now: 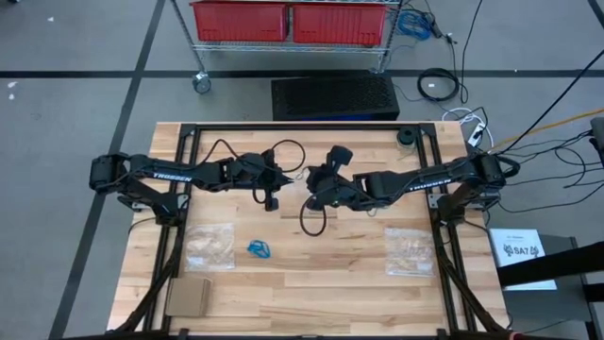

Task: Sort rubber bands
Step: Put the blue rubber band into the open transparent zip lock bag

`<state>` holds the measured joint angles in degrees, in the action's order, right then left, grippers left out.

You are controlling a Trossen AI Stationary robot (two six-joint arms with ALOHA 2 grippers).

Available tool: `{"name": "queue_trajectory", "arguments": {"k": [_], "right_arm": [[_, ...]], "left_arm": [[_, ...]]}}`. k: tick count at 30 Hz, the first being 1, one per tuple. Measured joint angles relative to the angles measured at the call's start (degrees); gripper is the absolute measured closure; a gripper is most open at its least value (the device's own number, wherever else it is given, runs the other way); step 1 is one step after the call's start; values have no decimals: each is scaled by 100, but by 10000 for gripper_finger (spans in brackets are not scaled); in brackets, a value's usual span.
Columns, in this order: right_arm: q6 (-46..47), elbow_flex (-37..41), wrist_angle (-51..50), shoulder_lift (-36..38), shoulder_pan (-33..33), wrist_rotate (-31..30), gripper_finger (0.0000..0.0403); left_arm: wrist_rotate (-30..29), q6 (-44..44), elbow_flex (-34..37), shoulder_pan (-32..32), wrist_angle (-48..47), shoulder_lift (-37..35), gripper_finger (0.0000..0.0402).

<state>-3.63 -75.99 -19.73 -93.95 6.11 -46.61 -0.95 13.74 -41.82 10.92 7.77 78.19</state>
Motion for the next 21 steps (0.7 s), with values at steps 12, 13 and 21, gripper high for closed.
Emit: {"name": "queue_trajectory", "arguments": {"k": [12,13,21], "right_arm": [[169,0,-92,0,34,40,403],[231,0,-186,0,47,42,403],[611,0,-584,-34,153,11,403]], "left_arm": [[0,0,0,0,-22,0,401],[0,0,0,0,-24,0,401],[0,0,0,0,-29,0,401]]}}
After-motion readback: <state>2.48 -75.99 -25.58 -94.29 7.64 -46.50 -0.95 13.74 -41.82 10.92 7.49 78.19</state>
